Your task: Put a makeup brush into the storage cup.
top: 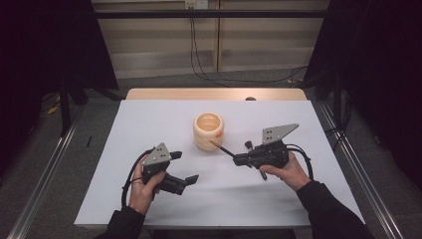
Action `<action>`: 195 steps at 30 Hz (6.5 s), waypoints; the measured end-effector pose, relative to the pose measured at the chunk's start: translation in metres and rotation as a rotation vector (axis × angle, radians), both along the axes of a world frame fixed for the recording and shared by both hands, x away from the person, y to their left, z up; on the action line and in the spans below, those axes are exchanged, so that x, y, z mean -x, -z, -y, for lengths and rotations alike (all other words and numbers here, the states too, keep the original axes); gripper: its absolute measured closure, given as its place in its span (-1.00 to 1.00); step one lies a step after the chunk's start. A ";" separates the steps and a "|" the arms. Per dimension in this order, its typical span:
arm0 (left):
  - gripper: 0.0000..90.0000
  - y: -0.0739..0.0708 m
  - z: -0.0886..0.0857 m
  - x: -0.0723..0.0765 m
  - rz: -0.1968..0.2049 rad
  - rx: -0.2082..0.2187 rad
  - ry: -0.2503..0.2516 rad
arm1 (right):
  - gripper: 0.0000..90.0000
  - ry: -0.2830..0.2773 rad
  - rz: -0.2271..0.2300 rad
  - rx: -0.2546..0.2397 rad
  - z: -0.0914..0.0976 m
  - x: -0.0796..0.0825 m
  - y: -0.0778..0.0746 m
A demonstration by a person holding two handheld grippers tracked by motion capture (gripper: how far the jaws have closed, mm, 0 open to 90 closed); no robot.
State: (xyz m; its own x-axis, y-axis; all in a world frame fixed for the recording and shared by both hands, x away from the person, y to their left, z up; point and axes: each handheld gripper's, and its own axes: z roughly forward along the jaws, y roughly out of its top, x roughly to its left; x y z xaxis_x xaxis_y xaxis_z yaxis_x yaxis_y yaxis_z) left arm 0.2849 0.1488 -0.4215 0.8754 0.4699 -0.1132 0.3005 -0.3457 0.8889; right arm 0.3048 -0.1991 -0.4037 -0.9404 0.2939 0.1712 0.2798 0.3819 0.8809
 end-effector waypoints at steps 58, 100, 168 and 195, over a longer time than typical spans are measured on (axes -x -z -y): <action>-0.83 -0.039 0.043 -0.006 0.090 0.203 0.004 | 0.90 -0.024 0.051 -0.164 -0.001 0.005 -0.006; 0.76 -0.054 0.068 -0.013 0.028 0.312 0.120 | 0.87 -0.034 0.063 -0.158 -0.006 0.004 -0.003; 0.87 -0.061 0.045 -0.014 0.045 0.248 0.028 | -0.99 0.293 0.191 -0.086 0.014 0.025 0.002; 0.87 -0.073 0.020 -0.027 0.052 0.216 -0.049 | -0.97 0.599 0.239 -0.081 0.067 0.080 0.022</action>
State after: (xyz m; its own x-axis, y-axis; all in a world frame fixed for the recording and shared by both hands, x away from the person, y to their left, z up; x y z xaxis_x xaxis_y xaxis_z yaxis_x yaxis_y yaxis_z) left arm 0.3122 0.1287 -0.3490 0.8596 0.4815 -0.1711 0.2639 -0.1314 0.9556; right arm 0.2243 -0.2662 -0.4256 -0.6329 0.7740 0.0213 0.2168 0.1507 0.9645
